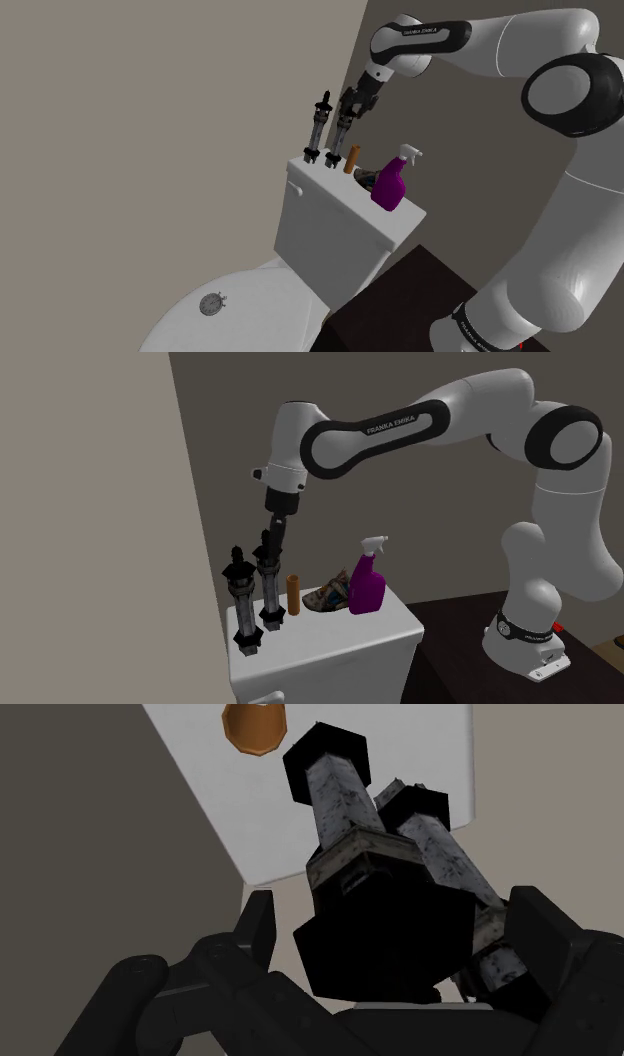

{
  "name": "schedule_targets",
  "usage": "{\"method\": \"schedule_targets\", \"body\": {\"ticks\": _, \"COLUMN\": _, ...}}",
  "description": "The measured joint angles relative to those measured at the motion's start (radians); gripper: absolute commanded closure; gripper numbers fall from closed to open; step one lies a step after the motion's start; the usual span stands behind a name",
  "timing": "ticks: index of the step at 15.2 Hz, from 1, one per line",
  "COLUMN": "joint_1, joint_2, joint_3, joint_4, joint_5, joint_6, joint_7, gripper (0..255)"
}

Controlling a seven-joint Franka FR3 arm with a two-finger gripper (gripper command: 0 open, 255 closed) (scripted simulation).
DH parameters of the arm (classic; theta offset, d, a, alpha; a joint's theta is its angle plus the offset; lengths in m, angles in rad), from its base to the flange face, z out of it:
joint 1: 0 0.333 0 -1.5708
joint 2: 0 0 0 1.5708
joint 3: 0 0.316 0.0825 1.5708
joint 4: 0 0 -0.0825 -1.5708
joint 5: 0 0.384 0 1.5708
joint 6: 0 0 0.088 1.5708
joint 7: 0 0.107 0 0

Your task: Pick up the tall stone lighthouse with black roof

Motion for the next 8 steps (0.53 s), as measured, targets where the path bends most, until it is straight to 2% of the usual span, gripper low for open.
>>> {"method": "schedule_targets", "body": {"ticks": 2, "joint_1": 0.001, "joint_2": 0.003, "joint_3": 0.001, "joint_4": -0.019, "joint_5": 0.003, "joint_6": 0.021, "joint_7": -0.003, "gripper": 0}}
{"method": "schedule_targets", "body": {"ticks": 3, "joint_1": 0.0, "joint_2": 0.005, "joint_3": 0.001, "joint_4": -0.021, "joint_5": 0.004, "joint_6": 0.026, "joint_7": -0.006, "gripper": 255}}
{"method": "schedule_targets", "body": {"ticks": 8, "joint_1": 0.0, "joint_2": 0.005, "joint_3": 0.001, "joint_4": -0.024, "joint_5": 0.006, "joint_6": 0.031, "joint_7": -0.008, "gripper": 255}}
